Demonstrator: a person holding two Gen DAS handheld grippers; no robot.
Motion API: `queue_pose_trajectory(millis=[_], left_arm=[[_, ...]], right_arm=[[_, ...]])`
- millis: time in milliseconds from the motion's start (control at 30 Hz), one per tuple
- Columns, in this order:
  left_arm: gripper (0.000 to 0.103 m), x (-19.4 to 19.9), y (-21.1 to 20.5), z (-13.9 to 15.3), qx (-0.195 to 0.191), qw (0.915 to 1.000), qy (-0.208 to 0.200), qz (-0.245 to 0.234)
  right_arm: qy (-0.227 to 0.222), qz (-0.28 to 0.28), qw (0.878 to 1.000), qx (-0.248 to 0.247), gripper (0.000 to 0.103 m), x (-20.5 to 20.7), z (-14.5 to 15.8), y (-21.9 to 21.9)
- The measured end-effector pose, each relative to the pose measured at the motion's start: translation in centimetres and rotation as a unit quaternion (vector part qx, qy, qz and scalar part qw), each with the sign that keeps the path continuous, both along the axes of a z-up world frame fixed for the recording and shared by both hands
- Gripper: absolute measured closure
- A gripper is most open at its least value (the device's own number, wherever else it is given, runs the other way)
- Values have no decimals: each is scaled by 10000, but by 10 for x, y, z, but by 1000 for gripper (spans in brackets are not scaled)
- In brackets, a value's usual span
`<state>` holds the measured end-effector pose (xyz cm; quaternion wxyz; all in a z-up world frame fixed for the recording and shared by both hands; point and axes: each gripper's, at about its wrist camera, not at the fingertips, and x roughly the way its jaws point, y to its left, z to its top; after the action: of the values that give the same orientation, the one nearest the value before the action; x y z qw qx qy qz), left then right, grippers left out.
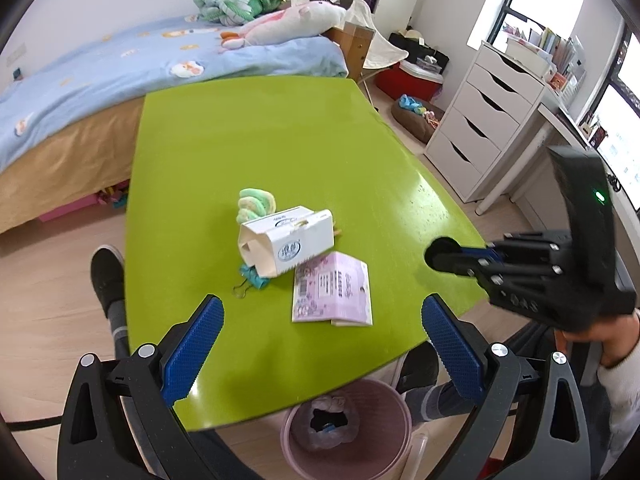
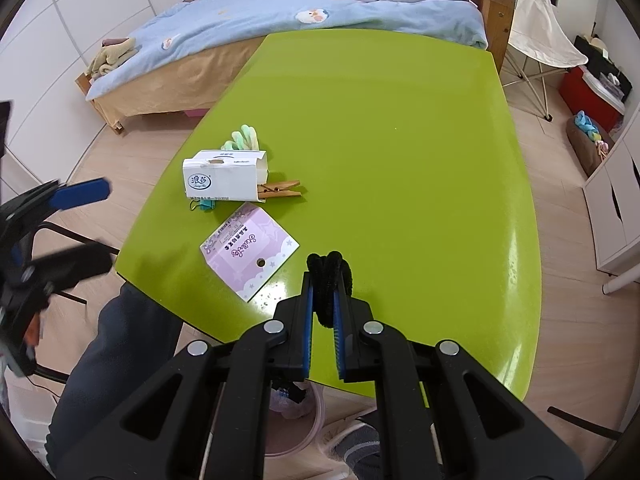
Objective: Collect trash
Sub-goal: 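Grasp the white tissue box with the left gripper while the right gripper holds the black sock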
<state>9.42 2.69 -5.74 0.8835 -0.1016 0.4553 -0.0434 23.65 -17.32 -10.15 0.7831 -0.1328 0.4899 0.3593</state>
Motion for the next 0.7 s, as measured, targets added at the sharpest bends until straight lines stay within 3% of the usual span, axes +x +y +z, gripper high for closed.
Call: queue_pose_trajectory(millis=[300, 600, 700], left_arm=[[8, 31, 10, -25, -259, 9993, 265, -59], [38, 47, 13, -41, -393, 9983, 431, -64], [60, 50, 14, -42, -408, 9981, 449, -63]], right_arm=[[30, -26, 10000, 12, 95, -1, -1, -5], [86, -38, 10000, -1, 95, 1, -5, -8], [96, -42, 9999, -5, 95, 3, -5, -8]])
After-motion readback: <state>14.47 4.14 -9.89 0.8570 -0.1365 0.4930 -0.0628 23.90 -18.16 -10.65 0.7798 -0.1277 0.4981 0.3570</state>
